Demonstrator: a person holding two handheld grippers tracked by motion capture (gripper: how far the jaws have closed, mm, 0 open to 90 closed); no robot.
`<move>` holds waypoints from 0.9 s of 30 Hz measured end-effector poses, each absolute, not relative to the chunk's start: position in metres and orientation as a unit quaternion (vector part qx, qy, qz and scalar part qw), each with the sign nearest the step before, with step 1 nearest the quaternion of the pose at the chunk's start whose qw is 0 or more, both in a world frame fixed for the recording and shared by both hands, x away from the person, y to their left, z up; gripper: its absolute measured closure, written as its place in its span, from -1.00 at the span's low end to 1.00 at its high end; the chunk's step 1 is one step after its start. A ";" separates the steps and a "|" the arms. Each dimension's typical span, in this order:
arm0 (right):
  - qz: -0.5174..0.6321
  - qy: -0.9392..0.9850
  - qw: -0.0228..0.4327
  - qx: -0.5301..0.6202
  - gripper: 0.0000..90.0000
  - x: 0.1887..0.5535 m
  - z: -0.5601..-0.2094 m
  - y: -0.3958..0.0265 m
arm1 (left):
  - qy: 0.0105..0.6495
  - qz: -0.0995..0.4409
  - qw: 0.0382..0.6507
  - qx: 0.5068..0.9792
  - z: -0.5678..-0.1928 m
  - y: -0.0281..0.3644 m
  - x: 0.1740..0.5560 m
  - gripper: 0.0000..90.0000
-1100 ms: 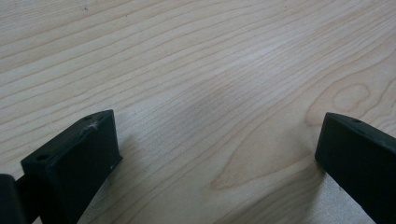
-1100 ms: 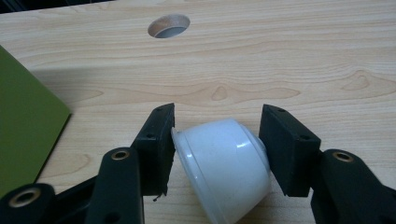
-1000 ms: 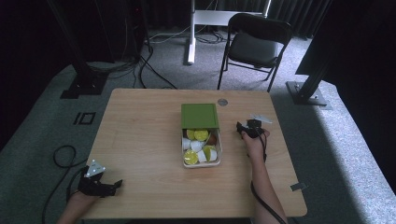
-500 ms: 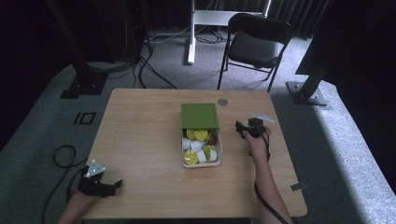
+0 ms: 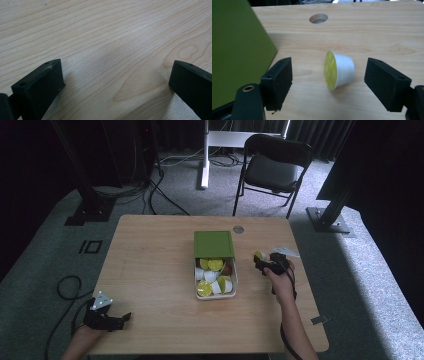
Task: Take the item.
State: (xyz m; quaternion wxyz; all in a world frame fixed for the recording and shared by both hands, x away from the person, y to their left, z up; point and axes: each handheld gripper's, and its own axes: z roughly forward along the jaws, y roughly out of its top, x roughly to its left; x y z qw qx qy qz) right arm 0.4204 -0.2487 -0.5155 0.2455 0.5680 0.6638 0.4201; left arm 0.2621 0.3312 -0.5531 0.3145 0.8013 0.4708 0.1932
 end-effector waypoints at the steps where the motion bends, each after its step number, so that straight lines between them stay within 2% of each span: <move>1: 0.423 0.665 0.241 0.566 -0.53 0.417 -0.516 -0.249 | 0.471 0.193 0.314 0.801 -0.553 0.331 0.262 -0.99; 27: 0.434 0.727 0.204 0.491 -0.61 0.355 -0.535 -0.251 | 0.471 0.193 0.314 0.801 -0.553 0.331 0.262 -0.99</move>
